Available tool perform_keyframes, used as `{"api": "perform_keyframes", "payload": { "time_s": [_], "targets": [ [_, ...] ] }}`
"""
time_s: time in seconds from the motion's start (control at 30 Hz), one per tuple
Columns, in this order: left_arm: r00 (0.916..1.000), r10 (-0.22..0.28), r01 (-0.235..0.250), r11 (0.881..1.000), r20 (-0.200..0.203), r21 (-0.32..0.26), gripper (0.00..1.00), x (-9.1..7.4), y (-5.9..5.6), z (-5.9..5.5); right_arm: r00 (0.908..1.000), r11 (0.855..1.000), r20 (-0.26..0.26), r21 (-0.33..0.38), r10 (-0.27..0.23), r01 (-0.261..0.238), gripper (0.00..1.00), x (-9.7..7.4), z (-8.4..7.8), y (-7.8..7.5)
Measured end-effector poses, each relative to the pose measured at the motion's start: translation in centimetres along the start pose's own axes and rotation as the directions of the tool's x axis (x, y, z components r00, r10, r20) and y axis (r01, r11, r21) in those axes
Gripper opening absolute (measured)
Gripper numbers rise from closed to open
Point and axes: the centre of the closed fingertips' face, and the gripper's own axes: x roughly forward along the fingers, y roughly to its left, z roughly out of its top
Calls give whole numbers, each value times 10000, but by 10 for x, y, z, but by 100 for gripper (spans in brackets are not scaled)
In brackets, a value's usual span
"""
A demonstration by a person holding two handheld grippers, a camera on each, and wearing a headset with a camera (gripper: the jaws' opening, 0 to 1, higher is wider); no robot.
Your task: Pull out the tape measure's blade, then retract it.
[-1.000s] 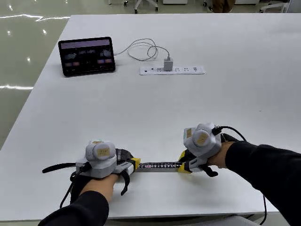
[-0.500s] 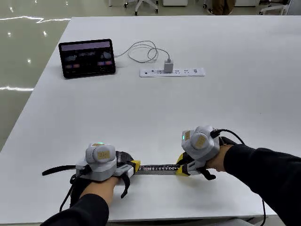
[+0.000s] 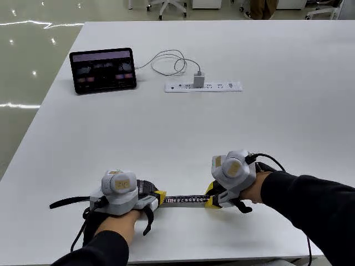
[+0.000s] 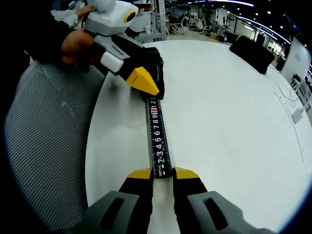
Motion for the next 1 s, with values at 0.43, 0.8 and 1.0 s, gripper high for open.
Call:
{"api": "perform_keyframes", "payload": {
  "time_s": [0.43,0.8,1.0],
  "targets": [
    [9999,-65,66,9997,80,-224,65,-1,1,1,10000,10000,97,67,-11,11,11,2,3,0],
    [9999,-158,158,9996,16,-247,65,0,0,1,9998,9998,189,202,17,-20,11,2,4,-1],
    [9999,-121,121,9998,-8,-140,64,0,0,0,9997,9998,232,203,13,-18,11,6,10,1]
  ]
}}
